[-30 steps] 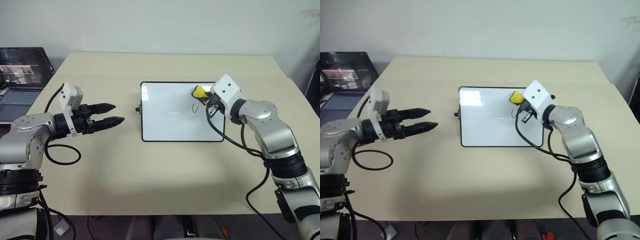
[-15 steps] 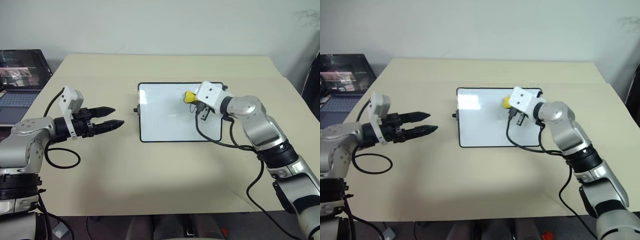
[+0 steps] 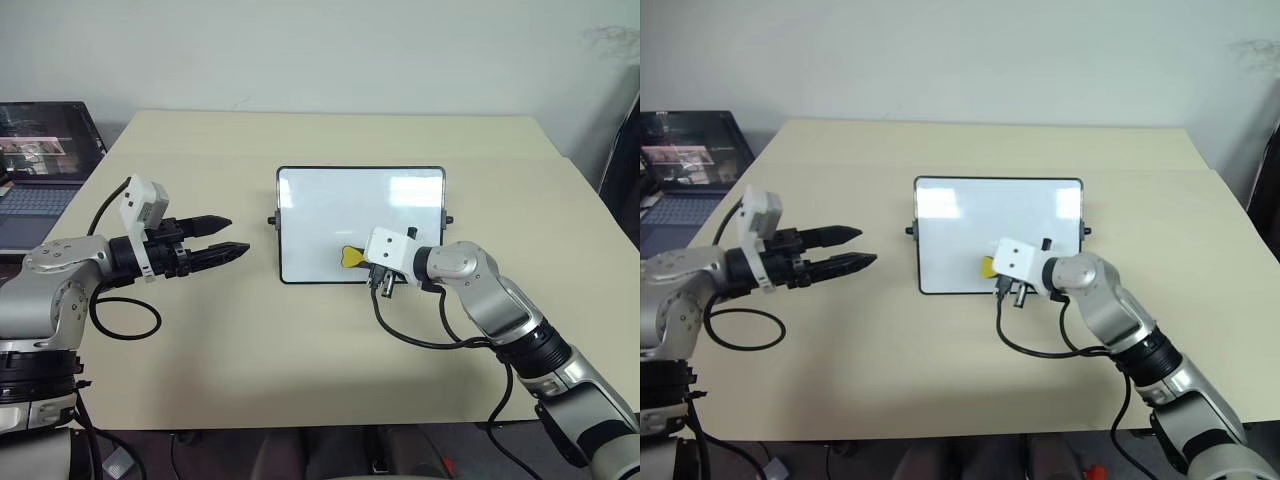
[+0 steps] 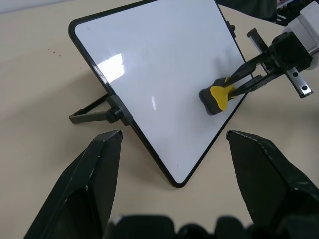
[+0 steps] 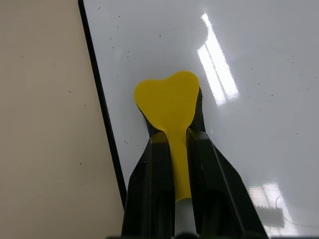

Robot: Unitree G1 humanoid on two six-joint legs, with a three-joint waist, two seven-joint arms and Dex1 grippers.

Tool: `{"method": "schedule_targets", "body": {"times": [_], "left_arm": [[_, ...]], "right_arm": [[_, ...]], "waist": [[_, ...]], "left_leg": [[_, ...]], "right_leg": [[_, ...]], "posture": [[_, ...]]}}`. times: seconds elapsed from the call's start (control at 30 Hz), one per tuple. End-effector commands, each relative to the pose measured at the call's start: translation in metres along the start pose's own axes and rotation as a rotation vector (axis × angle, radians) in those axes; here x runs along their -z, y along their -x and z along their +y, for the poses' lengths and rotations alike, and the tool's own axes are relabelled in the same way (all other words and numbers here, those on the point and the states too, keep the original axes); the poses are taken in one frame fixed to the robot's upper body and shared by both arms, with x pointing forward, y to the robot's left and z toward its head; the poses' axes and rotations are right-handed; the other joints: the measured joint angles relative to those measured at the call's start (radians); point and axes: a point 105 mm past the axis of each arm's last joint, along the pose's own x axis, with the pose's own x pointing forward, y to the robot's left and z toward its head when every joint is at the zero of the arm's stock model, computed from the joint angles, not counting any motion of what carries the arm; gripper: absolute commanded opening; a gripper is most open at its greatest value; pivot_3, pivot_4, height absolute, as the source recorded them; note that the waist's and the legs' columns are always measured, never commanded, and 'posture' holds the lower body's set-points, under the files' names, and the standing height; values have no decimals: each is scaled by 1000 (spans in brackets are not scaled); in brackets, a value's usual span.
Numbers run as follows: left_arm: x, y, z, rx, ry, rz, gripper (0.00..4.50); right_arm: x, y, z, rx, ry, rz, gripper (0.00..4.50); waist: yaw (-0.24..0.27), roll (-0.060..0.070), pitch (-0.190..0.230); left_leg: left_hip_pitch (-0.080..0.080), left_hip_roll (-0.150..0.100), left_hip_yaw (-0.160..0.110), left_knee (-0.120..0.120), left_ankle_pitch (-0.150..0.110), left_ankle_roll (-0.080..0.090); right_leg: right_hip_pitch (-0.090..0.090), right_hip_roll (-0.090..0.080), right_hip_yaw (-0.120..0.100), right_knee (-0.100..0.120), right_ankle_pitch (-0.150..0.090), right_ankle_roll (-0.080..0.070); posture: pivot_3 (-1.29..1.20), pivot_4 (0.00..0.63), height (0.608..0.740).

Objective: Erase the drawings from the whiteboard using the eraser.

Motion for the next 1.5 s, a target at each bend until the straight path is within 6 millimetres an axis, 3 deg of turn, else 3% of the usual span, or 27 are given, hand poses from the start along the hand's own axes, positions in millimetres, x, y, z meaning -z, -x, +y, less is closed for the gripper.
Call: {"method": "schedule_targets", "body": {"times": [0.03,0.17,0.27,0.33,0.4,0.5,0.63,0.67,0.73,0.83,1.0,1.23,1.5], "left_arm": [[-16,3,2,-12,-48,-37,3633],[-16,3,2,-11,-49,-37,3633],[-17,4,4,-15,-51,-38,3633],[-17,4,4,-16,-52,-39,3633],[-17,4,4,-16,-52,-41,3633],[-16,2,5,-12,-50,-44,3633],[-15,-1,5,-1,-49,-47,3633],[-16,-3,6,4,-51,-48,3633],[-17,-4,6,14,-52,-51,3633],[-17,-5,6,28,-53,-41,3633],[-17,-9,8,42,-54,-41,3633],[-19,-15,7,64,-49,-49,3633],[-19,-15,5,72,-49,-48,3633]], "right_arm": [[11,7,-21,65,5,61,64],[-15,26,-41,114,-29,-54,63],[-44,56,-57,150,-77,-210,61],[-53,71,-64,180,-100,-258,61],[-55,96,-85,275,-136,-286,61],[-47,141,-121,481,-228,-327,49],[-9,181,-150,736,-324,-217,44],[9,193,-153,805,-400,-156,44],[37,208,-149,863,-519,-46,44],[69,214,-123,804,-644,131,44],[102,217,-94,760,-742,293,44],[134,215,-60,696,-827,443,43],[141,208,-46,659,-933,428,43]], "waist": [[1,0,0],[2,1,1],[2,1,1],[3,1,1],[3,1,1],[5,2,1],[7,2,1],[7,2,1],[8,1,1],[9,3,2],[0,4,3],[2,4,3],[1,4,3]], "left_leg": [[0,0,0,0,0,0],[-1,-1,0,0,0,0],[-4,-1,0,0,0,0],[-7,-1,-1,-1,0,0],[-9,0,-2,-1,0,0],[-11,-1,-2,-2,0,0],[-11,-3,-2,-2,0,0],[-11,-3,-1,-2,0,0],[-11,-2,0,-2,0,0],[-11,-3,0,-2,0,0],[-11,-2,0,-3,-1,0],[-11,-2,1,-2,-1,0],[-11,-3,1,-2,-1,0]], "right_leg": [[0,0,0,0,0,0],[0,0,0,0,0,0],[-2,-1,0,-1,0,0],[-5,-1,-1,-1,0,0],[-6,-1,-2,-1,1,-2],[-7,-1,-2,-3,2,-4],[-7,-3,-2,-3,2,-4],[-7,-3,-2,-3,1,-3],[-7,-3,-2,-3,0,-2],[-7,-3,-2,-3,0,-3],[-7,-2,-1,-3,-2,0],[-7,0,-1,-3,-2,1],[-7,0,-1,-3,-2,1]], "posture": [[0,150,740],[0,150,740],[0,150,740],[0,150,740],[0,150,740],[0,150,740],[0,150,740],[0,150,740],[0,150,740],[0,150,740],[0,150,740],[0,150,740],[0,150,740]]}}
